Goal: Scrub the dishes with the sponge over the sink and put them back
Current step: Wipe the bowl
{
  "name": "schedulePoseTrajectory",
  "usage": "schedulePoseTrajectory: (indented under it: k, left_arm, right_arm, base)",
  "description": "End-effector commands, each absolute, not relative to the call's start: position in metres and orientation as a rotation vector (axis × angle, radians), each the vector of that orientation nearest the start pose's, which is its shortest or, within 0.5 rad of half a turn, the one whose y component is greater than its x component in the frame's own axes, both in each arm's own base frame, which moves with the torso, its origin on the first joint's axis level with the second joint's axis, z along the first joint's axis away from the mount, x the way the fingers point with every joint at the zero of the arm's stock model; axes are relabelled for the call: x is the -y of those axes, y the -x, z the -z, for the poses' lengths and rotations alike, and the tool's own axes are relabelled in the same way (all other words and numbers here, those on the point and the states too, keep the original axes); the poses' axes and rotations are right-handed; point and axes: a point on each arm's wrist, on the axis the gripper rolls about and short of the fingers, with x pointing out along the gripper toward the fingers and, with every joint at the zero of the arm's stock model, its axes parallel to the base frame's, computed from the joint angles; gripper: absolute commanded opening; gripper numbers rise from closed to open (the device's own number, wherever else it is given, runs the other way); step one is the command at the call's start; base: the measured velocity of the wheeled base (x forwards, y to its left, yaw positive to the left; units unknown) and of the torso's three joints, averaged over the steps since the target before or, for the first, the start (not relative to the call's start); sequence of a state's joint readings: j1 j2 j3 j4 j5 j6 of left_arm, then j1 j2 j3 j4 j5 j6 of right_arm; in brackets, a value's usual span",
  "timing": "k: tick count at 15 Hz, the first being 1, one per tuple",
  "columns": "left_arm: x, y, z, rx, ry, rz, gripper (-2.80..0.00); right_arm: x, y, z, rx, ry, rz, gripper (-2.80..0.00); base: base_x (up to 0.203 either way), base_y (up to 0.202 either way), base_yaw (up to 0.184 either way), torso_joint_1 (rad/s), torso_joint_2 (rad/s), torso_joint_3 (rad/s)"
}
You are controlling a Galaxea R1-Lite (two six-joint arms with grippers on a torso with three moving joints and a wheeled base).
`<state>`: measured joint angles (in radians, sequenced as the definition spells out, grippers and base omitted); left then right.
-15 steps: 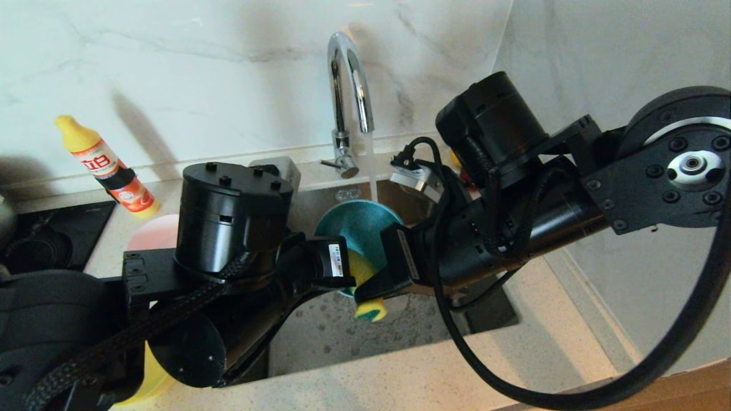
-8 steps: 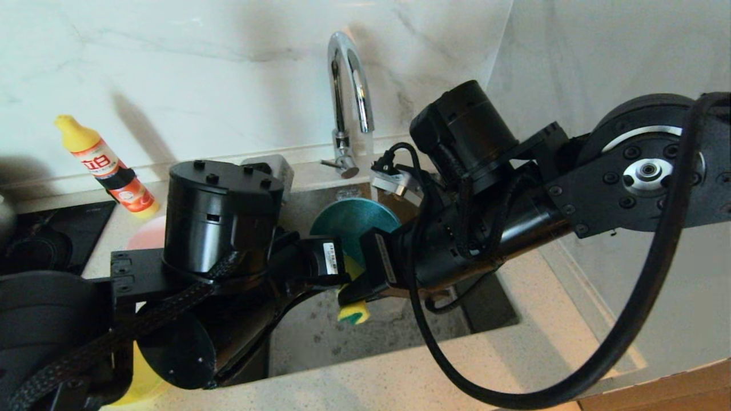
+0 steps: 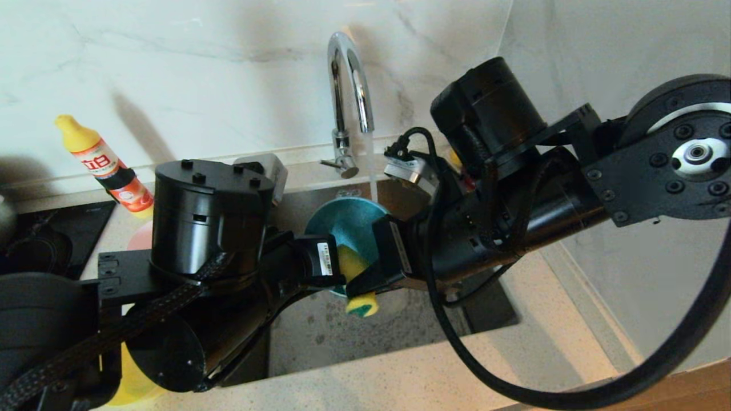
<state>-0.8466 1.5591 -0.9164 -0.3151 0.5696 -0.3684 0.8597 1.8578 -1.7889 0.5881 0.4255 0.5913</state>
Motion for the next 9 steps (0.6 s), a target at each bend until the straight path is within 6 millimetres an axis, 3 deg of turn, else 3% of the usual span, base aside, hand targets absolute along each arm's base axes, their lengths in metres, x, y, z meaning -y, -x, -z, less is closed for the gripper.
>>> schedulePoseTrajectory:
  k: [1, 9]
  left_arm:
    - [0.197, -0.191, -0.225, -0.291, 0.158, 0.219, -2.80]
    - [0.193, -0.188, -0.223, -0.295, 0.151, 0.217, -2.80]
  right_arm:
    - [-0.257, -0.216, -0.295, -1.019, -0.350, -0.974, -2.80]
    - [-0.241, -0.218, -0.315, -0.949, -0.381, -0.970, -2.80]
  base:
    - [0.000, 0.000, 0.000, 0.000, 0.00, 0.000]
    - [0.000, 0.000, 0.000, 0.000, 0.00, 0.000]
